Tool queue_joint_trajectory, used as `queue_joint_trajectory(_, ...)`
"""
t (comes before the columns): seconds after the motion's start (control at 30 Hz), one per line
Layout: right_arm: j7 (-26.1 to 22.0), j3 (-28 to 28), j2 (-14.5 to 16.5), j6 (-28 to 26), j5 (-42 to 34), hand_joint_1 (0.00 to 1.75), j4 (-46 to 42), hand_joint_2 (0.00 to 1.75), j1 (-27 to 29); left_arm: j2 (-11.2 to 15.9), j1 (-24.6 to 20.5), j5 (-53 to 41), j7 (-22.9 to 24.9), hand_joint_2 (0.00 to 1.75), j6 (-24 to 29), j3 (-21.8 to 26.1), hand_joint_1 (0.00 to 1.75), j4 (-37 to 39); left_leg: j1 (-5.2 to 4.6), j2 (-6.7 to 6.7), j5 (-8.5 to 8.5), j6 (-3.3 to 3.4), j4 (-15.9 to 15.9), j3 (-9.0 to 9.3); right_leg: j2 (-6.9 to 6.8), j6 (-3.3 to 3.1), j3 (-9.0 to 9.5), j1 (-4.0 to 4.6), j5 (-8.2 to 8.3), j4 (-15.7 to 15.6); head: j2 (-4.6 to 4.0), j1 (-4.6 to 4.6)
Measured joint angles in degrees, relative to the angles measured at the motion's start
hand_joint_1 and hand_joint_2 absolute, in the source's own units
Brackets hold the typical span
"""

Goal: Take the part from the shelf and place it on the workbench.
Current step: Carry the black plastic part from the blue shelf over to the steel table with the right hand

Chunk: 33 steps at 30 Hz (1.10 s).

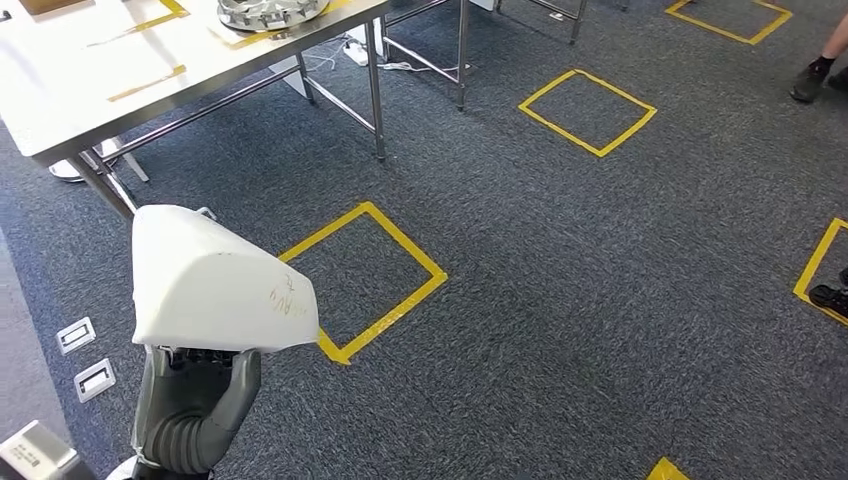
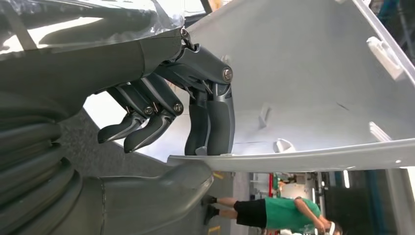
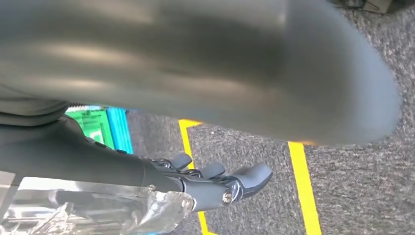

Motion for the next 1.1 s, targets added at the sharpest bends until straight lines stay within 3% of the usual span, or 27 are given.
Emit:
queue_joint_trajectory(0.03, 0.13, 0.0, 0.04, 0.09, 0.01, 0.0, -0.04, 0.0, -0.02, 0.04, 0.03, 0.25, 0.08, 1.75, 0.02, 0.06, 1.75, 0.01, 0.16, 0.05, 1.54, -0.1, -1.93, 1.04, -0.3, 0.13, 0.09, -0.07, -0.08, 0.02, 0.0, -0.01)
queue_joint_trajectory(0.1, 0.28, 0.0, 0.14, 0.19, 0.09, 0.0, -0.13, 0.0, -0.1, 0.13, 0.05, 0.73, 0.14, 1.75, 0.1, 0.24, 1.75, 0.02, 0.27, 0.33, 5.14, -0.09, -9.35, 5.0, -0.6, 0.55, 0.37, -0.15, -0.32, 0.03, 0.0, -0.15)
queue_joint_trajectory(0.17, 0.31, 0.0, 0.17, 0.2, 0.28, 0.0, -0.22, 0.0, -0.16, 0.21, 0.07, 1.28, 0.14, 1.75, 0.19, 0.4, 1.75, 0.01, 0.12, 0.63, 6.28, 0.4, -14.56, 7.63, -0.7, 1.13, 0.37, -0.04, -0.55, 0.2, 0.0, -0.5)
queue_joint_trajectory(0.2, 0.33, 0.0, 0.14, 0.19, 0.38, 0.0, -0.25, 0.0, -0.16, 0.26, 0.12, 1.57, 0.15, 1.75, 0.21, 0.46, 1.75, 0.01, 0.04, 0.71, 5.96, 0.61, -15.26, 7.93, -0.7, 1.15, 0.25, 0.05, -0.6, 0.31, 0.0, -0.64)
queue_joint_trajectory(0.3, 0.41, 0.01, 0.13, 0.16, 0.41, 0.0, -0.44, 0.0, -0.16, 0.45, 0.32, 2.22, 0.15, 1.75, 0.32, 0.55, 1.75, 0.01, -0.03, 0.68, 5.81, 0.95, -15.54, 7.98, -0.73, 0.71, 0.3, 0.08, -0.58, 0.31, 0.0, -0.69)
queue_joint_trajectory(0.5, 0.61, 0.02, 0.13, 0.19, 0.44, 0.0, -0.85, 0.0, -0.17, 0.54, 0.34, 3.49, 0.45, 1.75, 0.68, 0.59, 1.75, 0.01, -0.11, 0.67, 5.57, 1.51, -15.48, 8.1, -0.73, 1.44, 0.86, 0.08, -0.3, -0.6, 0.0, -0.7)
queue_joint_trajectory(0.7, 0.78, 0.01, 0.13, 0.37, 0.54, 0.0, -1.2, 0.0, -0.16, 0.72, 0.34, 4.11, 0.61, 1.75, 1.21, 0.62, 1.75, 0.01, -0.13, 0.68, 5.55, 1.57, -15.46, 8.14, -0.73, 2.07, 0.87, 0.07, -0.25, -0.74, 0.0, -0.74)
queue_joint_trajectory(1.1, 0.88, 0.02, 0.07, 0.53, 0.54, 0.0, -1.7, 0.0, -0.16, 1.02, 0.35, 4.16, 0.72, 1.75, 1.81, 0.63, 1.75, 0.01, 0.13, 0.69, 5.56, 1.48, -15.53, 8.24, -0.74, 1.9, 0.85, 0.34, -0.43, -0.56, 0.0, -0.74)
